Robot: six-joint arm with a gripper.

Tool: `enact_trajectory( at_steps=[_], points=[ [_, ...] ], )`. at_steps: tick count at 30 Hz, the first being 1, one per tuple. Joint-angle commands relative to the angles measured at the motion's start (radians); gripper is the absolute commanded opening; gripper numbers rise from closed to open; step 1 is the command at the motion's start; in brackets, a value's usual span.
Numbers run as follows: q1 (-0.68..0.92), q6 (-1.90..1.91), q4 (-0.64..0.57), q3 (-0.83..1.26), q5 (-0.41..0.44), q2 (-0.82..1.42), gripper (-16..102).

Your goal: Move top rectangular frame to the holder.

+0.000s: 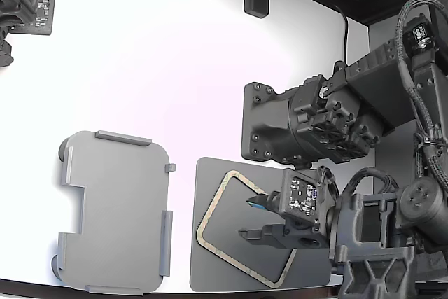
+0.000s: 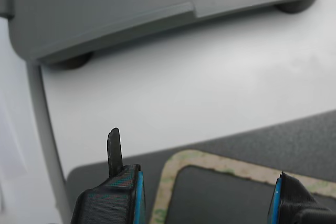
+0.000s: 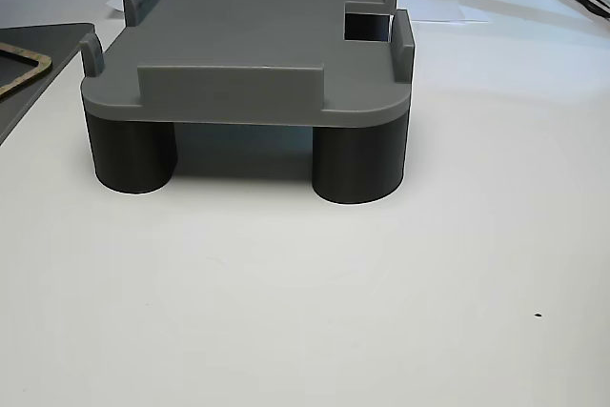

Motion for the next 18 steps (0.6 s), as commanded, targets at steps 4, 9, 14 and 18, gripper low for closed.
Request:
enact_trajectory(
  at_steps=[4, 9, 14, 18],
  points=[
    [0.003, 0.018, 0.003, -0.031, -0.017, 0.018, 100],
    [0.011, 0.029, 0.029, -0.029, -0.04, 0.037, 100],
    [0.029, 0.052, 0.034, 0.005, -0.044, 0.077, 100],
    [0.031, 0.061, 0.04, 0.029, -0.057, 0.094, 100]
  ],
)
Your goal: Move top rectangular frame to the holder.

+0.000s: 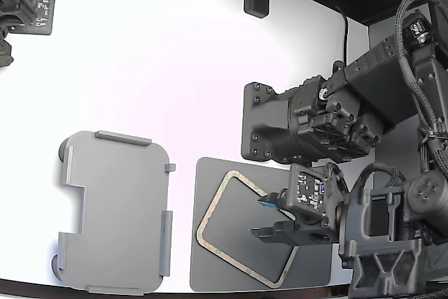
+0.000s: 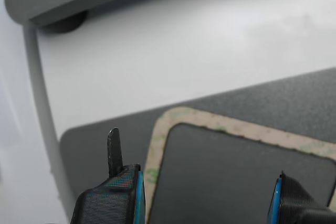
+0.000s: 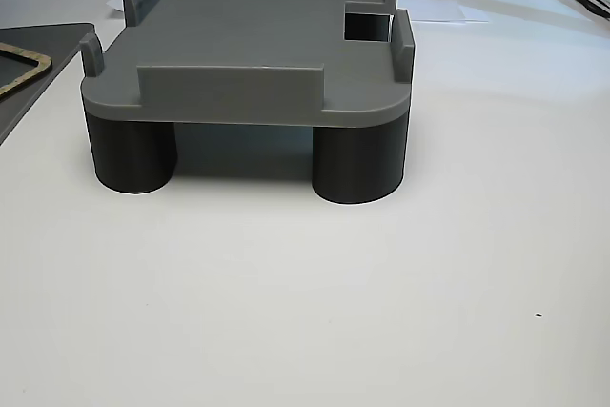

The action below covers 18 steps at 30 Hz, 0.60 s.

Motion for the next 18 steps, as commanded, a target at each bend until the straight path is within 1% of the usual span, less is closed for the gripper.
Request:
enact_trajectory(
  at_steps=[1, 6, 9, 15, 18],
  points=[
    [-0.008, 0.008, 0.003, -0.008, -0.011, 0.028, 100],
    [-0.005, 0.025, 0.005, 0.018, -0.058, 0.025, 100],
    [0.011, 0.046, 0.034, 0.014, -0.083, 0.028, 100],
    [0.015, 0.077, 0.086, 0.006, -0.183, -0.003, 100],
    [0.015, 0.087, 0.083, 0.021, -0.202, -0.018, 98]
  ],
)
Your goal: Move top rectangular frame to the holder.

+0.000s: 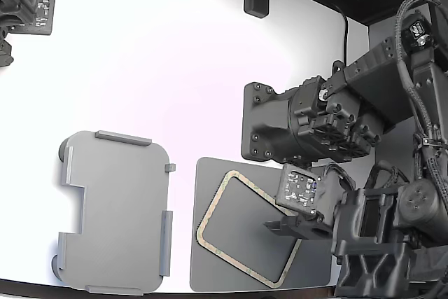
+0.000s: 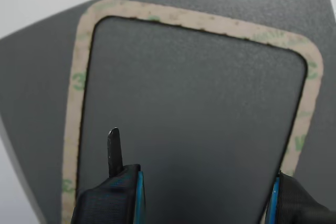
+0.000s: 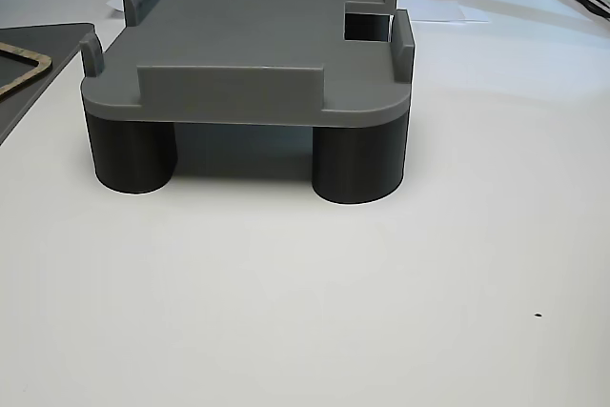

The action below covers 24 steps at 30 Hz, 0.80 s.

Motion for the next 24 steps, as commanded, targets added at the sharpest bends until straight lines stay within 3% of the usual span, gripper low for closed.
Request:
enact_trajectory(
  at_steps=[1, 14, 24],
  points=[
    [-0.008, 0.006, -0.006, -0.011, -0.002, 0.008, 99],
    [0.021, 0.046, -0.104, 0.129, 0.034, -0.032, 100],
    [0.055, 0.061, -0.095, 0.173, 0.048, 0.009, 100]
  ],
)
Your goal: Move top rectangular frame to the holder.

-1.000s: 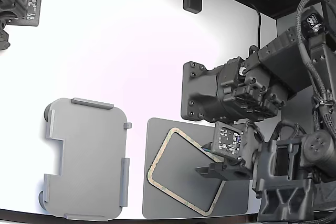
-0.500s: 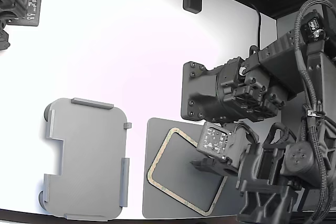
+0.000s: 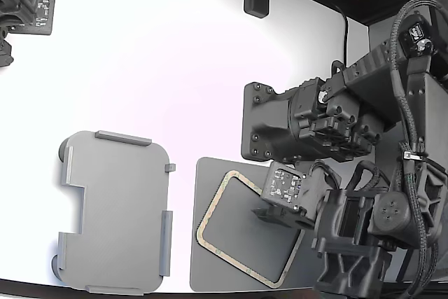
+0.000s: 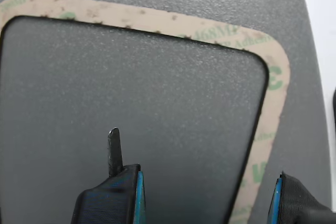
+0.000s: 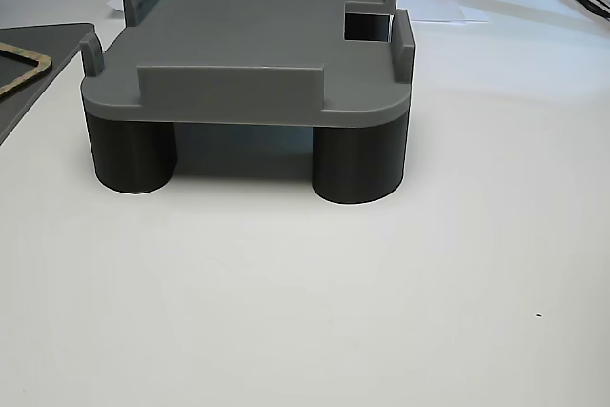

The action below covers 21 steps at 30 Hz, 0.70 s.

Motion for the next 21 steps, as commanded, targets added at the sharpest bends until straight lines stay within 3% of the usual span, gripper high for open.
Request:
enact_trajectory(
  at_steps=[1, 9, 21],
  points=[
    [-0.009, 0.011, -0.005, -0.003, 0.005, 0.038, 100],
    [-0.041, 0.043, -0.054, 0.052, 0.046, 0.049, 100],
    [-0.043, 0.055, -0.127, 0.124, -0.038, 0.064, 99]
  ],
)
